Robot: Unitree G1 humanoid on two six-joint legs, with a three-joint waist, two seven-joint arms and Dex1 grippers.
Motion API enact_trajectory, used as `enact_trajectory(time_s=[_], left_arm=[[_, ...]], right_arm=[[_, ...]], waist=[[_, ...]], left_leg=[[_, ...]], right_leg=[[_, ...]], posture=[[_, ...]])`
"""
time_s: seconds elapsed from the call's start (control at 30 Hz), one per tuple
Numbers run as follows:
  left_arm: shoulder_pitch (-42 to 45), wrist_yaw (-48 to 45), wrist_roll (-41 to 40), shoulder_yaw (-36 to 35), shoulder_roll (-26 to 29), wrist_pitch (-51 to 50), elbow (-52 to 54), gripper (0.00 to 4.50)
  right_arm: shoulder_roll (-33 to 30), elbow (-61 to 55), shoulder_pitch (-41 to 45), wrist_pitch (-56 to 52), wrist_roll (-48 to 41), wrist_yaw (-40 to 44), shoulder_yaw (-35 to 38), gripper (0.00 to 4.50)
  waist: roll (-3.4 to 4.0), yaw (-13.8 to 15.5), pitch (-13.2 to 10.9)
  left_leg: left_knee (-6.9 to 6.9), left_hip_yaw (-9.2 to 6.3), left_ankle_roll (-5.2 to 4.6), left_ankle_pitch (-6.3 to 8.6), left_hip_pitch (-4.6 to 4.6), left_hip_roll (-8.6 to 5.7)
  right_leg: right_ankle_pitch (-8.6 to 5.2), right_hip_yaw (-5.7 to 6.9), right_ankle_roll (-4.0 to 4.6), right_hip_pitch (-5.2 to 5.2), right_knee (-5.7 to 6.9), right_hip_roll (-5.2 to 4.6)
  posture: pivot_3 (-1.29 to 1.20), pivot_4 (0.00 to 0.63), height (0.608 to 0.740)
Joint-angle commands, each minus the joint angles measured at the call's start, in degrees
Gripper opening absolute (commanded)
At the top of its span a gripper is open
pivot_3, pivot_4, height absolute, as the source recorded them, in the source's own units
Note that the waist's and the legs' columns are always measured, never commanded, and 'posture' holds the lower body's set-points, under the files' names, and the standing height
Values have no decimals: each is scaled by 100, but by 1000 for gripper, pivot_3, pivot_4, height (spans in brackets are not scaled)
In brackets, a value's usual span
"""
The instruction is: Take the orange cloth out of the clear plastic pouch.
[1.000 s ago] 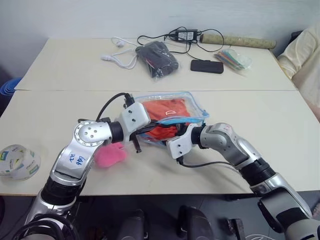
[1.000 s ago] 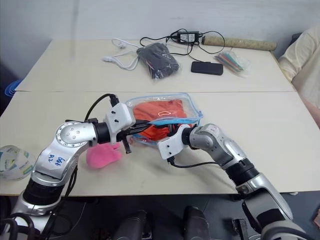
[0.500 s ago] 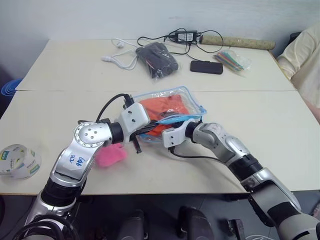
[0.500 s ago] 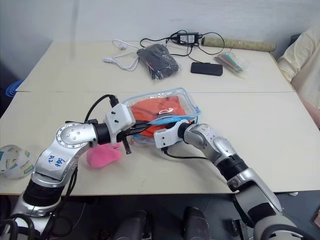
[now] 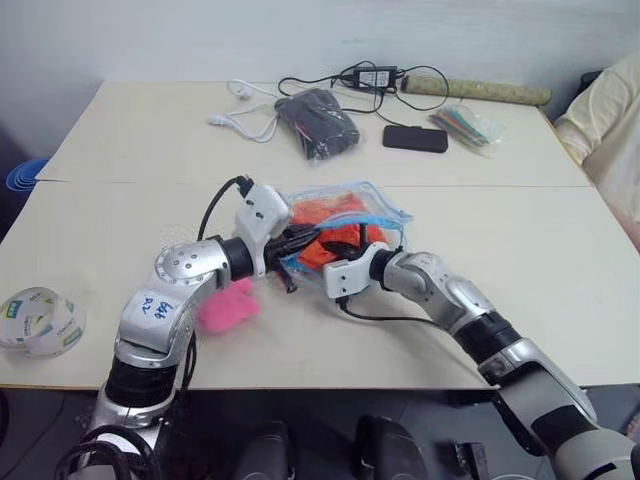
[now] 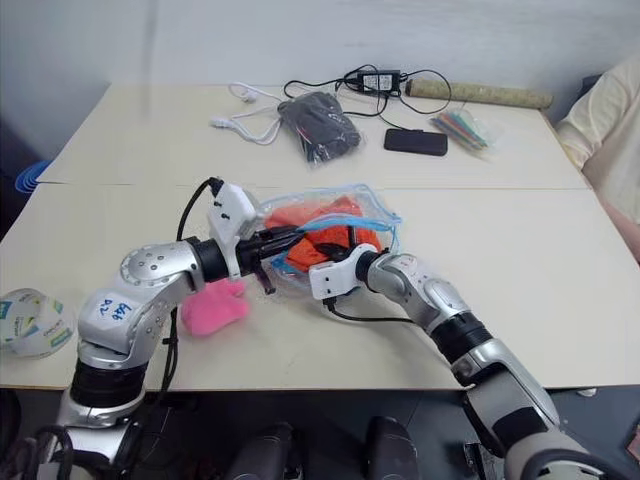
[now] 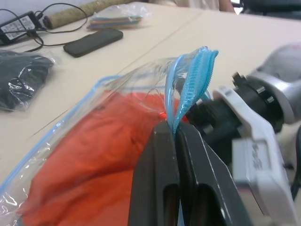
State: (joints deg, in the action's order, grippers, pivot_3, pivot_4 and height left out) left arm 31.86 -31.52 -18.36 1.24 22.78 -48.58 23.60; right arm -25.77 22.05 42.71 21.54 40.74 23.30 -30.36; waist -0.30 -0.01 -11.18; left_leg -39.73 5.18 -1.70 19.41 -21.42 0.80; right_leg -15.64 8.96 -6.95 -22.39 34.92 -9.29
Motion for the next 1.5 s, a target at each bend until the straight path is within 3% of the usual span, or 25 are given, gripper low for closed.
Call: enact_trajectory(time_s=[0.03,0.2,0.43,0.53,0.67,0.83,0.93,1.03,1.13,1.2,1.3,1.4,1.5], left_arm=[[167,250,-31,-127,-30,-118,-84,0],[167,325,160,103,54,38,-315,0],[90,346,532,426,167,551,-640,0],[58,339,697,517,227,785,-795,0],[-78,183,824,654,431,1042,-779,0],[-371,-177,971,851,810,1466,-547,0],[-519,-511,1083,1013,1091,1835,-286,0],[-659,-769,1293,1194,1381,2198,-109,0],[-708,-891,1415,1248,1503,2392,-71,0],[-771,-1080,1451,1270,1631,2582,31,0],[-837,-1278,1506,1270,1793,2721,146,0],[-843,-1244,1631,1255,1820,2702,98,0],[-856,-1327,1497,1205,1779,2472,176,688]], right_arm=[[-320,-356,-283,185,280,241,-209,29],[-616,-1092,-257,422,91,418,23,29],[-1022,-2209,-274,97,-1758,1921,708,29],[-1384,-3095,-511,-989,-3379,3109,1155,29],[-2413,-3930,-684,-2271,-5182,4467,2025,29],[-3885,-3014,-369,-3008,-6491,6026,3248,29],[-4397,-1499,164,-2409,-5960,6400,3260,29],[-4526,496,1184,-569,-4238,5607,2618,29],[-4462,1777,1991,619,-3179,4977,2158,29],[-4256,2327,2231,1321,-2190,3411,1880,29],[-3829,2408,1578,1860,-1637,1863,1801,29],[-3453,2094,576,1823,-1657,1368,1859,29],[-3167,1492,-381,1386,-1886,1355,1977,0]], waist=[[0,-5,0],[0,-9,-1],[5,-18,-5],[6,3,-6],[15,27,-14],[21,18,-18],[24,-6,-20],[24,-26,-20],[32,-52,-24],[38,-67,-28],[37,-121,-27],[36,-120,-27],[51,-22,-35]], left_leg=[[5,1,0,0,0,-1],[10,3,1,0,-1,0],[17,6,2,-1,-3,3],[17,5,1,-1,-6,2],[17,2,-6,3,-11,1],[19,6,-14,8,-10,1],[20,10,-17,10,-10,1],[25,21,-17,12,-5,0],[38,42,-15,11,-5,-10],[54,45,-8,6,-7,-8],[65,44,-1,3,-14,0],[65,34,4,-1,-15,3],[60,31,-2,-4,-18,-3]], right_leg=[[0,0,0,-1,-2,0],[0,0,-1,-4,-8,2],[0,-1,-1,-9,-13,6],[1,1,-1,-8,-18,6],[2,4,-3,-8,-23,4],[3,5,-4,-8,-30,-1],[3,5,-4,-9,-34,-6],[3,6,-4,-10,-41,-12],[3,-7,-5,-27,-37,-18],[3,-7,-5,-37,-40,-15],[0,-2,-2,-44,-44,-7],[0,8,-1,-36,-45,-2],[1,6,-3,-34,-41,-4]], posture=[[0,150,740],[0,150,740],[0,150,740],[0,150,740],[0,150,740],[0,150,740],[0,150,740],[0,150,740],[0,150,740],[0,150,740],[0,150,740],[0,150,740],[0,150,740]])
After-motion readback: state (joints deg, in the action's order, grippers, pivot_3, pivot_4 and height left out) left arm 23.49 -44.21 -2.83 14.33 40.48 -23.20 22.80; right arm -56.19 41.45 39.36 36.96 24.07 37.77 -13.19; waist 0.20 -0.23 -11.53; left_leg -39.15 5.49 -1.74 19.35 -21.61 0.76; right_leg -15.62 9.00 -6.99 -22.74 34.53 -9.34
